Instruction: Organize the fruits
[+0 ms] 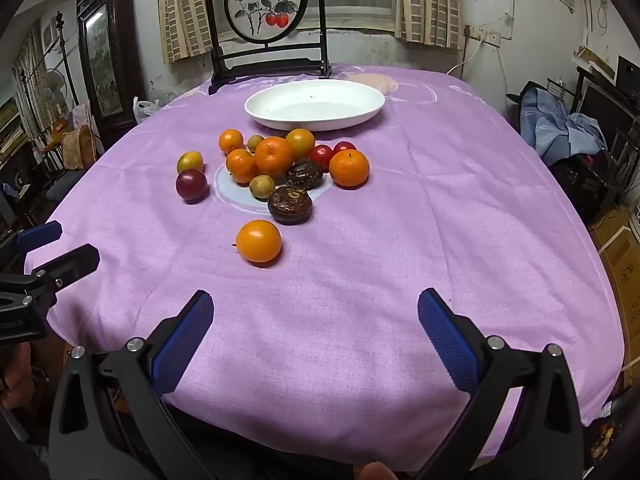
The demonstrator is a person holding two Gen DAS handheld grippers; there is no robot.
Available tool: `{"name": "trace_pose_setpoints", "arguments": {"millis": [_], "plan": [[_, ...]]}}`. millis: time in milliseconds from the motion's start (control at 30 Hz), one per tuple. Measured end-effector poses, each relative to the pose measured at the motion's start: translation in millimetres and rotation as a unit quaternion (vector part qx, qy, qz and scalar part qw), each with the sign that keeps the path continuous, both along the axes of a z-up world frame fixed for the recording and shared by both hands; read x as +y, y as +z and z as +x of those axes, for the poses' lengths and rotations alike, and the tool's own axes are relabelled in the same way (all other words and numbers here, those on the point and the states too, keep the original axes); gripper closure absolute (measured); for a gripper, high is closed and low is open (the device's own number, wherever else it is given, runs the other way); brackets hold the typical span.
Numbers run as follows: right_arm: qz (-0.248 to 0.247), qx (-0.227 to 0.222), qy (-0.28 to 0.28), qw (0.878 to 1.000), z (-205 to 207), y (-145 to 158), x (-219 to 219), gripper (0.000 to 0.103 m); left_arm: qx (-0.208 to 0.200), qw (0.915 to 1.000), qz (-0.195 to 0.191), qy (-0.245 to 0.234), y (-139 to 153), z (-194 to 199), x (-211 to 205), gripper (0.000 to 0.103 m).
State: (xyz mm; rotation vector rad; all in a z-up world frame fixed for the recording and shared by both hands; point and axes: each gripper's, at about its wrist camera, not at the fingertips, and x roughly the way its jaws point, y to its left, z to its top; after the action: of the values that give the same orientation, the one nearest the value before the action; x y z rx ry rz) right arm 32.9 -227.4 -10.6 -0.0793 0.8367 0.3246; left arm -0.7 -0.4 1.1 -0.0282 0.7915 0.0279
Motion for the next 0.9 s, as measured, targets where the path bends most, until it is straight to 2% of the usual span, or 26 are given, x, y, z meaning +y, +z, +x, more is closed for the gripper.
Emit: {"name": "trace_pose_setpoints", "arguments": {"millis": [67, 200, 300, 900], "plan": [[0.001, 0.001, 0.000, 1.000, 0.1, -0.2, 0.0, 0.001, -0.004, 1.0000, 0.007, 0.000, 0.3, 1.2, -0.4, 0.002], [0.002, 0.004, 0.001, 1.000, 0.4, -0.7, 0.0, 0.001, -0.014, 0.9999, -0.003, -0.005, -2.3, -6.4, 3.4, 0.002], [0.001, 0.002, 0.002, 1.000, -0.3, 0.2, 0.4, 0.001, -0.002, 1.0000, 0.004, -0.004, -5.6, -0.6, 0.8, 0.002], [0.001, 0.003, 0.002, 1.000, 0.0, -1.2, 1.7, 0.001, -0.003, 1.0000, 0.005, -0.003, -0.7, -3.3, 0.8, 0.002]]}}
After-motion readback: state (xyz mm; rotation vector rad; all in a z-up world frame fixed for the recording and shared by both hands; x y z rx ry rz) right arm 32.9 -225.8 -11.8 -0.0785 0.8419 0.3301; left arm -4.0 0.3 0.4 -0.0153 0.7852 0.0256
